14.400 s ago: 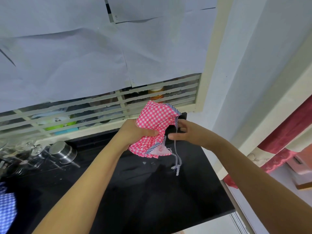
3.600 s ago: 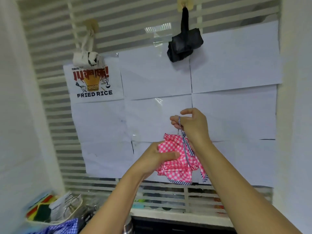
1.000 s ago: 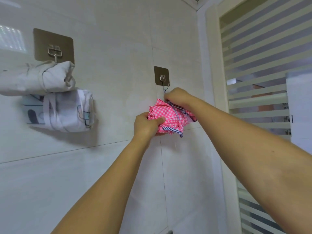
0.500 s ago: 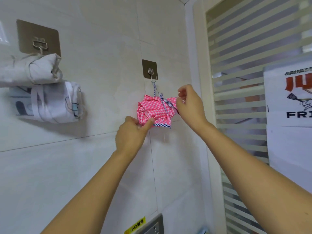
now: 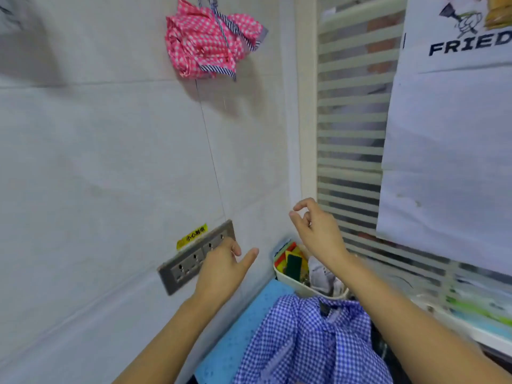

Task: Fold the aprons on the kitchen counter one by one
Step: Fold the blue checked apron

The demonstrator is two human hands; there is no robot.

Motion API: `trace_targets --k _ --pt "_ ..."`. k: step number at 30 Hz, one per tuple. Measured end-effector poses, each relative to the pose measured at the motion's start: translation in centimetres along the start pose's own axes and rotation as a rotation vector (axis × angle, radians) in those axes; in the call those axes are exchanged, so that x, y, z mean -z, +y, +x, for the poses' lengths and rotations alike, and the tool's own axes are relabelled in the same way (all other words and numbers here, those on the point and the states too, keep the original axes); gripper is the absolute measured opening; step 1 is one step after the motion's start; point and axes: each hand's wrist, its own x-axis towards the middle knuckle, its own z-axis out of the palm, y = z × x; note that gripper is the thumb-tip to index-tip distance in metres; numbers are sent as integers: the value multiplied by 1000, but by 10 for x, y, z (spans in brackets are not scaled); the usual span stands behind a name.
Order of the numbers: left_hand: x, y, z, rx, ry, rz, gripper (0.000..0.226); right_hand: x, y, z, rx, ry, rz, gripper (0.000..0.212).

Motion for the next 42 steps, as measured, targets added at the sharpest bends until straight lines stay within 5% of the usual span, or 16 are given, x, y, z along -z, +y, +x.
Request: trace_targets --k 5,9,12,15,20,22,24,26,29,32,34,35,39,42 --pt "-69 -46 -46 156 -346 43 38 -21 79 -90 -309 -275 -135 36" --pt "-114 -85 -70 233 -588 108 69 -35 141 -154 -620 -542 -172 79" --pt "-139 -105 -86 273 -695 166 90 -45 175 -205 -788 -645 -71 102" --pt "-181 -156 -94 370 -603 182 94 -57 194 -253 -848 -735 -17 112" --pt "-170 -110 -94 330 -425 131 45 -64 206 -293 -892 -692 -13 104" --pt "-171 -99 -90 341 -405 142 44 -61 200 -288 -941 -660 -1 105" --pt "-167 -89 -88 434 -441 66 43 -54 183 -279 -973 -528 7 101" --pt "-157 -75 -88 541 -481 -188 4 -45 157 -270 -931 -322 70 94" --pt "-133 -40 -101 671 -634 -520 6 -28 108 -254 -961 -167 415 86" --pt "-121 -12 -126 540 -810 -613 17 -17 85 -235 -1184 -247 1000 63" --pt "-119 1 -152 400 -899 -621 23 -7 86 -230 -1236 -279 1143 41" --pt "-122 3 -164 370 -947 -642 25 -4 90 -229 -1252 -264 1085 34" --pt "-132 4 -202 429 -1053 -806 28 29 100 -230 -1097 -254 781 61" --pt "-137 9 -218 653 -914 -1032 39 79 85 -227 -969 -277 693 53"
